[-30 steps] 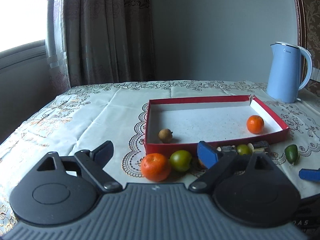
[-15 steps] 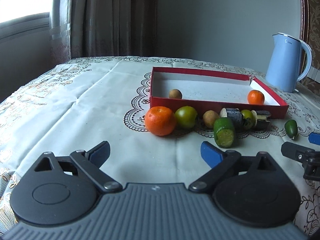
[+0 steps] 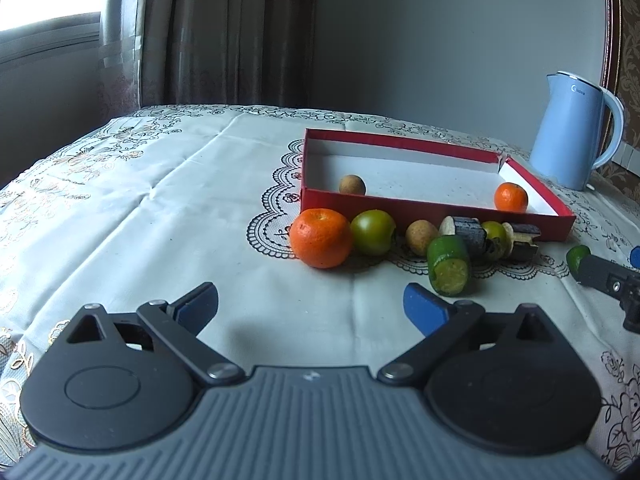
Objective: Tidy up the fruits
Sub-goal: 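Move the right gripper toward the green lime on the lace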
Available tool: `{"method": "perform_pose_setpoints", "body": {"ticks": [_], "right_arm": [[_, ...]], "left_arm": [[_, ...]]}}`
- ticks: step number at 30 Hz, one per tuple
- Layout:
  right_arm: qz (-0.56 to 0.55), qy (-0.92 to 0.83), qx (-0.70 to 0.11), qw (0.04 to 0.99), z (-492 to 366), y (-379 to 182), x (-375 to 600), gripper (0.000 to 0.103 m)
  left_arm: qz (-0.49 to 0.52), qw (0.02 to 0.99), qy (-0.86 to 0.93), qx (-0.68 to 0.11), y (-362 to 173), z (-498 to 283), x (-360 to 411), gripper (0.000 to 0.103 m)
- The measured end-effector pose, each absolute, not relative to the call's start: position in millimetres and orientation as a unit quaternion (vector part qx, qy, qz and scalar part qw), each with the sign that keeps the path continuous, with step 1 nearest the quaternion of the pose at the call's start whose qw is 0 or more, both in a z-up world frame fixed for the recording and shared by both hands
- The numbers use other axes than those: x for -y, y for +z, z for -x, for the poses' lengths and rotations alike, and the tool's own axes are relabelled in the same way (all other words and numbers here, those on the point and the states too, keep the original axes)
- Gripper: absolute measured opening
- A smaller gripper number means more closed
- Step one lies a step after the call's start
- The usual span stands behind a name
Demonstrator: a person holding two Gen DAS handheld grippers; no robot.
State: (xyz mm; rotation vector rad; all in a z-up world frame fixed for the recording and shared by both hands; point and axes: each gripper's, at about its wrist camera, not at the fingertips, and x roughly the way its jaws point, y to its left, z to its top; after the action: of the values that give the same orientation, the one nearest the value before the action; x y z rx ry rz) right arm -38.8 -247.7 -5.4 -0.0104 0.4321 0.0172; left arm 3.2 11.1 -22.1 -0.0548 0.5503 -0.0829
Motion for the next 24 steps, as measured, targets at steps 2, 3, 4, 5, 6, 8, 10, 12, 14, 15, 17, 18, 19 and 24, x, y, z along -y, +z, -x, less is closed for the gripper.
{"method": "perform_pose_setpoints", "body": {"ticks": [2,3,4,5,6,8,10,12,14,15,17,18,19,24], "right_arm": [[0.006,0.006,-0.206,0.979,40,-1,248,0.098],[0.007,0.006,-0.202,0.979,41,1,248,0.098],[0.008,0.006,-0.199,0.98,41,3,248,0.098],[0.008,0.005,-0.195,0.981,42,5,248,0.098],[0.011,0.003,-0.191,0.982,43,6,248,0.098],[0.014,-0.001,-0.187,0.982,44,9,248,0.098],[0.013,-0.001,-0.186,0.982,44,10,249,0.098],[0.013,-0.004,-0.186,0.982,43,10,251,0.098],[0.012,-0.007,-0.188,0.982,41,10,252,0.097],[0.012,-0.009,-0.189,0.982,41,10,252,0.097],[0.014,-0.011,-0.19,0.982,40,10,251,0.097],[0.014,-0.013,-0.192,0.981,39,11,251,0.097],[0.015,-0.014,-0.194,0.981,38,11,251,0.097],[0.02,-0.02,-0.201,0.979,35,11,250,0.097]], "left_arm": [[0.027,0.961,-0.041,-0.272,-22,-3,-11,0.099],[0.027,0.961,-0.041,-0.272,-22,-3,-11,0.099],[0.027,0.961,-0.04,-0.272,-22,-3,-11,0.099],[0.027,0.961,-0.039,-0.272,-22,-3,-11,0.099],[0.027,0.961,-0.039,-0.272,-22,-3,-10,0.099],[0.026,0.961,-0.038,-0.273,-22,-4,-11,0.099],[0.025,0.961,-0.037,-0.273,-23,-4,-10,0.099],[0.023,0.961,-0.036,-0.273,-23,-4,-10,0.099],[0.021,0.961,-0.036,-0.273,-23,-4,-9,0.099],[0.019,0.961,-0.036,-0.274,-23,-4,-8,0.099],[0.018,0.961,-0.034,-0.274,-23,-4,-8,0.099],[0.018,0.961,-0.035,-0.274,-23,-4,-8,0.099],[0.018,0.961,-0.034,-0.275,-23,-4,-8,0.099],[0.018,0.961,-0.031,-0.275,-23,-5,-9,0.099]]}}
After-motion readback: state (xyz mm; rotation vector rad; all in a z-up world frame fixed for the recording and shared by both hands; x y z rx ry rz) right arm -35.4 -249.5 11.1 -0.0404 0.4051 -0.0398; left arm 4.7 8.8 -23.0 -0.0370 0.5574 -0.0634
